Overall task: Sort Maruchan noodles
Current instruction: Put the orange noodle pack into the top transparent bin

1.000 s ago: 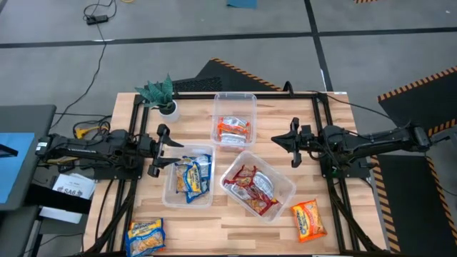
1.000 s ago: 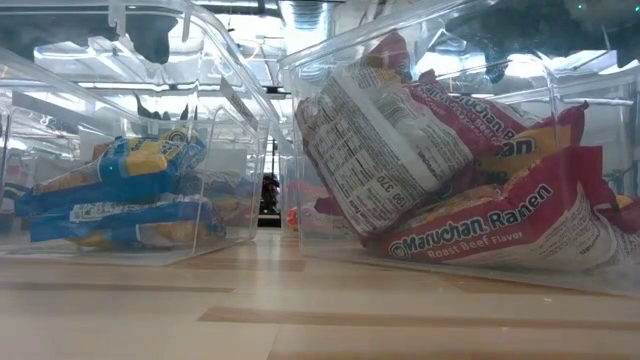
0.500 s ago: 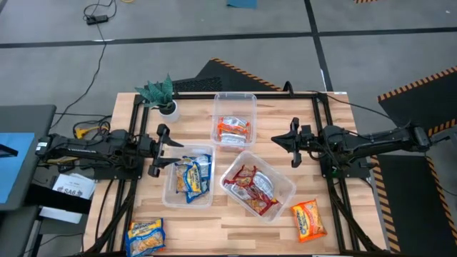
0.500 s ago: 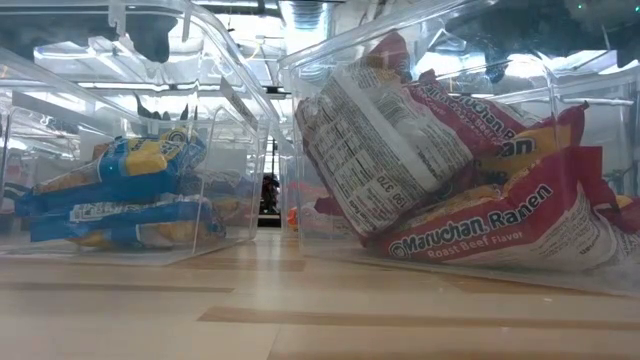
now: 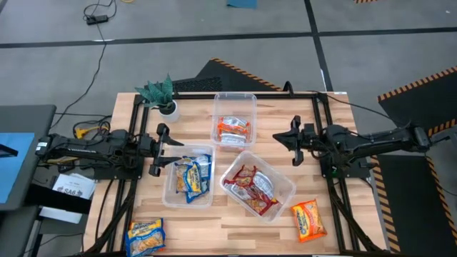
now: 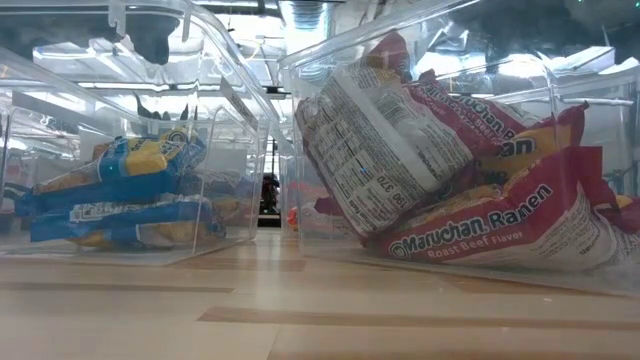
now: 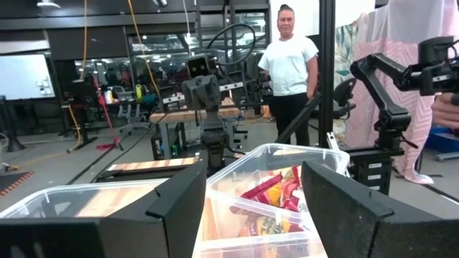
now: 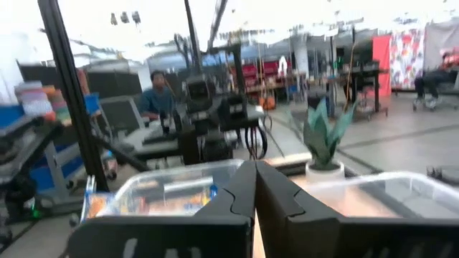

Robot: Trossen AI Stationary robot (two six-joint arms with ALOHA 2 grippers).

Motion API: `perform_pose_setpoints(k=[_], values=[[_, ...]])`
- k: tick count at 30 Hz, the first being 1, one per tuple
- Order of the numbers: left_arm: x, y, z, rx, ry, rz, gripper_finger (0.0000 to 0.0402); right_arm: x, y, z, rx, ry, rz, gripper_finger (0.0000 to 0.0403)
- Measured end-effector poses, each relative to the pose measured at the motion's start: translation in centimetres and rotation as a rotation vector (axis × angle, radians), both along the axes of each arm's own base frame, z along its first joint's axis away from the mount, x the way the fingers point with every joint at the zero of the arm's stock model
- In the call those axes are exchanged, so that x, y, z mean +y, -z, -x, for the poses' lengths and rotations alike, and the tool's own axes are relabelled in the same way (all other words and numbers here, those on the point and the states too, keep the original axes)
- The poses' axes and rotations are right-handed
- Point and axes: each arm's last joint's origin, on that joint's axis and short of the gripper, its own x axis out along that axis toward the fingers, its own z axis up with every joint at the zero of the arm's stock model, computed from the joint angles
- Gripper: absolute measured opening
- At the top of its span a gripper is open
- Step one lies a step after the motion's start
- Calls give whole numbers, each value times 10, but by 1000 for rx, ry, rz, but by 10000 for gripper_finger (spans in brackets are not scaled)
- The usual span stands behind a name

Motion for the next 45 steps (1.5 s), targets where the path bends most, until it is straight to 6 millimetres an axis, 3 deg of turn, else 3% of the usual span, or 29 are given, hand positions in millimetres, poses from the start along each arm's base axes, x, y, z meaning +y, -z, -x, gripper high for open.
perform_pose_setpoints(k=[11, 18, 22, 25, 29, 37, 45], values=[[0, 0, 0, -4, 0, 0, 219, -2, -24, 2, -164, 2, -92, 47], [0, 0, 0, -5, -9, -16, 219, 11, -65, -6, 139, -64, -137, 161], [0, 0, 0, -5, -12, -16, 219, 25, -90, -1, 357, -140, -223, 231], [0, 0, 0, -5, -12, -15, 219, 38, -103, 8, 497, -198, -352, 258], [0, 0, 0, -5, -12, -15, 219, 59, -112, 17, 652, -265, -541, 265], [0, 0, 0, -4, -7, 2, 219, 103, -91, 36, 1068, -174, -883, 265], [0, 0, 0, -4, -7, 2, 219, 146, -59, 48, 1356, 35, -898, 265]])
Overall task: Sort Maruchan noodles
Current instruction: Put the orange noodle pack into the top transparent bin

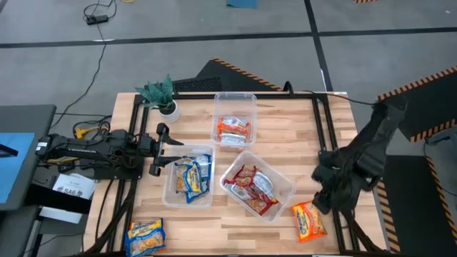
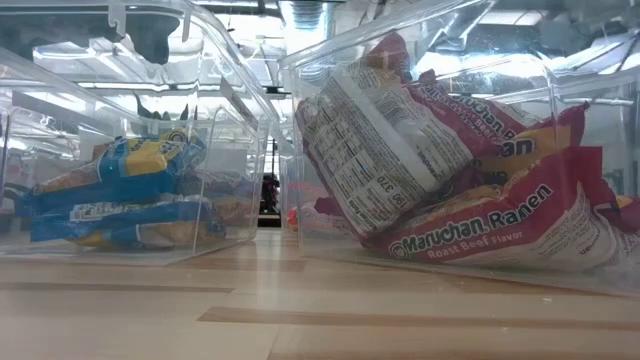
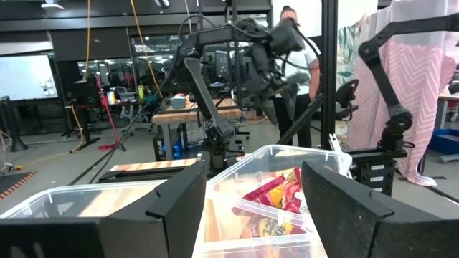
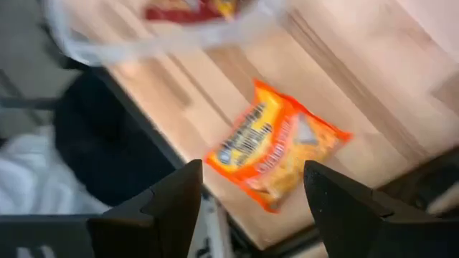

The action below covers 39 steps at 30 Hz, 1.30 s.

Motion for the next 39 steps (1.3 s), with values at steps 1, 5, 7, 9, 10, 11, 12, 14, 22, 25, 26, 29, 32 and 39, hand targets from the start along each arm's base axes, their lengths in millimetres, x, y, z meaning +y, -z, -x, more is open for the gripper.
perform_pose_setpoints(k=[1, 5, 7, 9, 10, 11, 12, 14, 22, 25, 26, 29, 32, 39], values=[[0, 0, 0, 0, 0, 0, 219, 5, 4, -1, 22, -1, 17, 265], [0, 0, 0, 0, 0, 0, 219, 25, 22, -7, 144, 33, 42, 265], [0, 0, 0, -2, 0, 0, 219, 35, 35, -13, 248, 71, 39, 265], [0, 0, 0, -5, -1, -4, 219, 43, 50, -19, 356, 84, 27, 265], [0, -1, 0, -6, -2, -8, 219, 48, 58, -22, 399, 73, 21, 265], [0, -1, 0, -9, -2, -11, 219, 52, 66, -25, 438, 53, 19, 265], [0, -1, 0, -13, -4, -15, 219, 54, 74, -27, 479, 43, 21, 264], [0, -2, 0, -20, -6, -26, 219, 58, 89, -32, 568, 33, 30, 264], [0, -2, 1, -25, -11, -43, 219, 67, 130, -59, 570, -119, 7, 264], [0, -2, 1, -25, -11, -43, 219, 65, 134, -62, 543, -141, 43, 264], [0, -2, 1, -25, -11, -43, 219, 64, 134, -61, 541, -140, 69, 264], [0, -2, 1, -25, -11, -44, 219, 62, 134, -58, 529, -119, 135, 264], [0, -2, 1, -25, -11, -44, 219, 64, 134, -54, 495, -120, 176, 264], [0, -2, 1, -25, -11, -44, 219, 73, 135, -45, 416, -148, 230, 264]])
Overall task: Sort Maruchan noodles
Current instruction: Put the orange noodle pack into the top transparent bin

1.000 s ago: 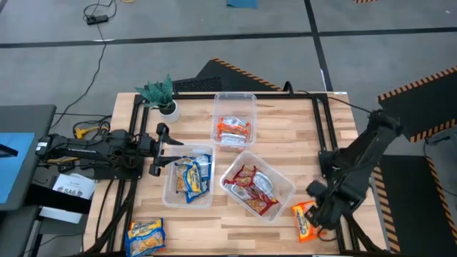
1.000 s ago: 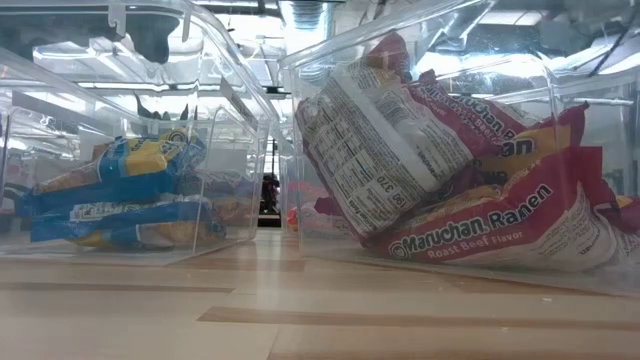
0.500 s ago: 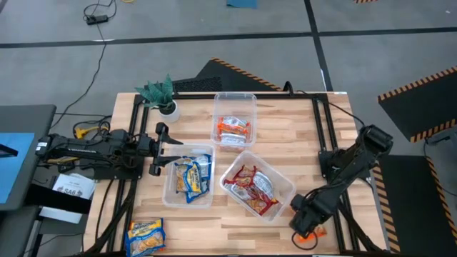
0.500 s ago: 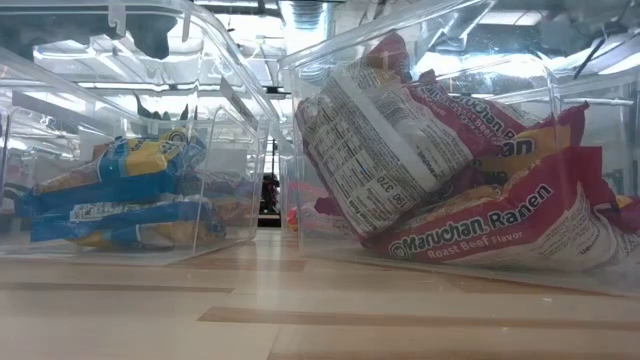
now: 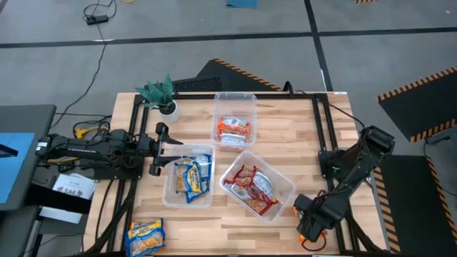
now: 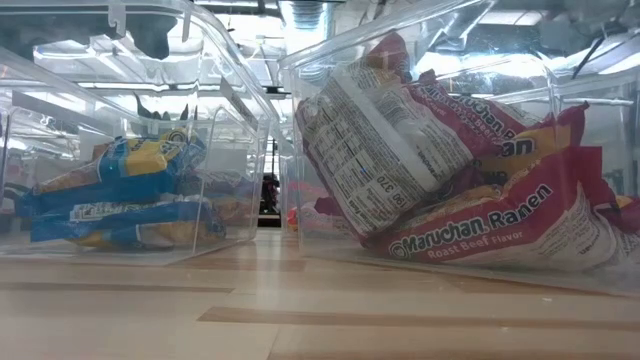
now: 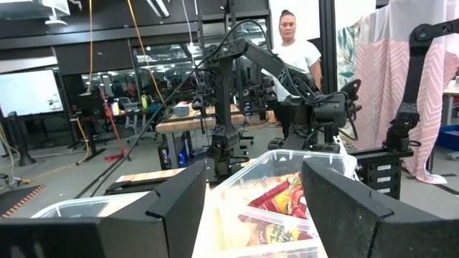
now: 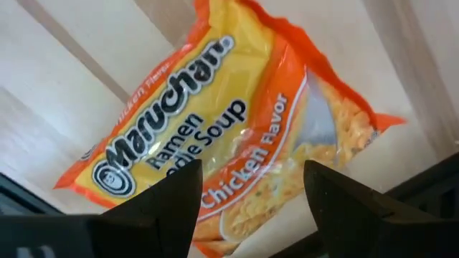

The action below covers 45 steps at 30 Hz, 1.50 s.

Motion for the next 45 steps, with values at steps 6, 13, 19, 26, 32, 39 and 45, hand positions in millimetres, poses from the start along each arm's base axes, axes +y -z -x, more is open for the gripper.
perform_pose_setpoints(k=[6, 13, 19, 26, 32, 39, 45], values=[[0, 0, 0, -1, 0, 0, 219, 4, 12, 1, -3, -25, 27, 264], [0, -1, 0, -6, 0, 0, 219, 6, 26, 0, 35, -74, 42, 241], [0, -2, 1, -26, 0, 0, 219, 6, 27, 0, 48, -95, 36, 99], [0, -4, 1, -45, 1, 0, 219, 8, 22, -1, 75, -168, 21, 11], [0, -4, 1, -49, -8, -26, 219, 11, -14, -5, -31, -202, -43, 5], [0, -5, 1, -56, -9, -31, 219, 8, -58, 1, -245, -210, -209, 5], [0, -5, 1, -56, -9, -32, 219, 7, -96, 1, -466, -193, -439, 5]])
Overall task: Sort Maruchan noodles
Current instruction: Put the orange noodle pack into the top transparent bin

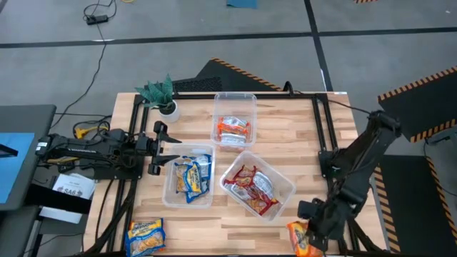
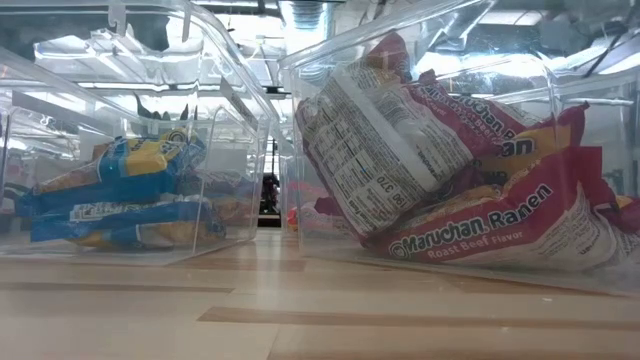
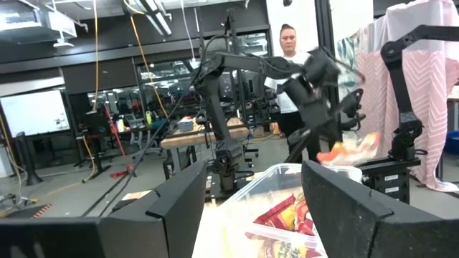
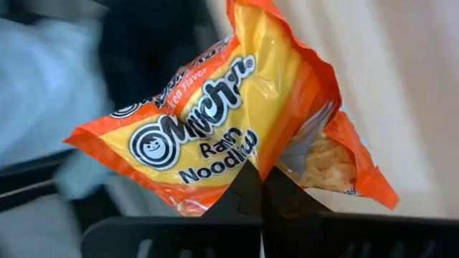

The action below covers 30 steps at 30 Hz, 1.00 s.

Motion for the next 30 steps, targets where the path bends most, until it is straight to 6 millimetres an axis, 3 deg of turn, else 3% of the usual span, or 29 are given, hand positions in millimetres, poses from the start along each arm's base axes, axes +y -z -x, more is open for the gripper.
perform_pose_setpoints(k=[5, 15, 24, 30], values=[[0, 0, 0, -2, 0, 0, 219, -7, -24, -5, -162, 9, -107, 5], [0, -1, 1, -16, 0, 0, 219, -51, -49, -42, -525, -88, -6, 6], [0, -2, 1, -21, -5, -14, 219, -136, -61, -86, -823, -187, 374, 9], [0, -2, 1, -24, -5, -15, 219, -210, -68, -116, -930, -8, 739, 9]])
